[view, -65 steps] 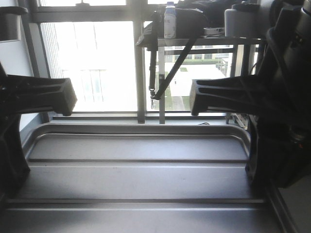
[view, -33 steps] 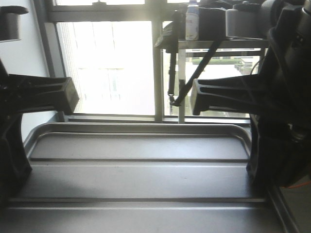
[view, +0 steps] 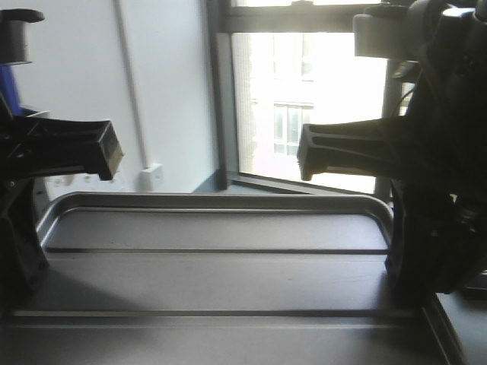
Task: Grab silver tray and stack on right shelf
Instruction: 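Hold the tray while the base drives to the other rack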
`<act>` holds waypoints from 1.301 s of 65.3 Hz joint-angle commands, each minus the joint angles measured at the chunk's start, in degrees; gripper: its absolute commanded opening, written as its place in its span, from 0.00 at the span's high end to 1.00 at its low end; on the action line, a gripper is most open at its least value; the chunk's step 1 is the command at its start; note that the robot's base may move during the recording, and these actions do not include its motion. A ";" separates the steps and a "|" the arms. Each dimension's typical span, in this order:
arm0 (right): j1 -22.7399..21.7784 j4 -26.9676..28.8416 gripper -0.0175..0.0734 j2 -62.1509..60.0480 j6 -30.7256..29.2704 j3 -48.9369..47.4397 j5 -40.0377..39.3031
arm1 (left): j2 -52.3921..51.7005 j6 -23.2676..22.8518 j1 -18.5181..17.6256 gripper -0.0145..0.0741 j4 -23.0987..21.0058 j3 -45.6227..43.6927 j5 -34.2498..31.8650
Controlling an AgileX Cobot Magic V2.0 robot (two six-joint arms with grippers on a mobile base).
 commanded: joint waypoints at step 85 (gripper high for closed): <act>0.02 -1.56 0.74 -1.84 -0.33 -1.39 -1.06 | -1.42 -0.01 -0.55 0.95 0.79 -1.21 0.30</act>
